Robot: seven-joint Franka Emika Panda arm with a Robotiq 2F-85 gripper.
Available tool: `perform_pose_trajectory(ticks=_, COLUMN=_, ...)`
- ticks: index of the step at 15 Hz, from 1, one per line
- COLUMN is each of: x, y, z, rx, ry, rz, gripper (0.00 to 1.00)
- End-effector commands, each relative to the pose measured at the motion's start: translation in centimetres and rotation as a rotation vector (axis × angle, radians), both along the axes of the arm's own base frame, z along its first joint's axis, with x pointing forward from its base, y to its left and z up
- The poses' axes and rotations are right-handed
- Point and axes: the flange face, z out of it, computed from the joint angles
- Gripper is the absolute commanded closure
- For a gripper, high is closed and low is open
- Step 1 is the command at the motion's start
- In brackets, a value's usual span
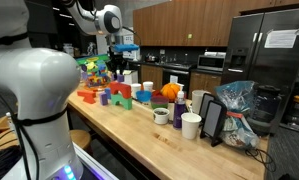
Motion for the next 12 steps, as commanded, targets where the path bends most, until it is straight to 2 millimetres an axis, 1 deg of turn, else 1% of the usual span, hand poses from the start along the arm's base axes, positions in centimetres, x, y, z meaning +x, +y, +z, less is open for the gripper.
perform_pose_trajectory(ticks=1, x=0.28, y=-0.37, z=-0.20, rx=0.024, ry=-0.029, rz=0.004, gripper=0.85)
perform_pose_trajectory(ticks=5, x=0.42, y=-0.41, z=-0.37, rx=0.031, ry=-0.044, rz=0.002, gripper=0.85)
perform_pose_trajectory(ticks=12, x=-0.12, y=-0.60, z=-0.59, rx=0.032, ry=-0.047, rz=0.009, gripper=0.85)
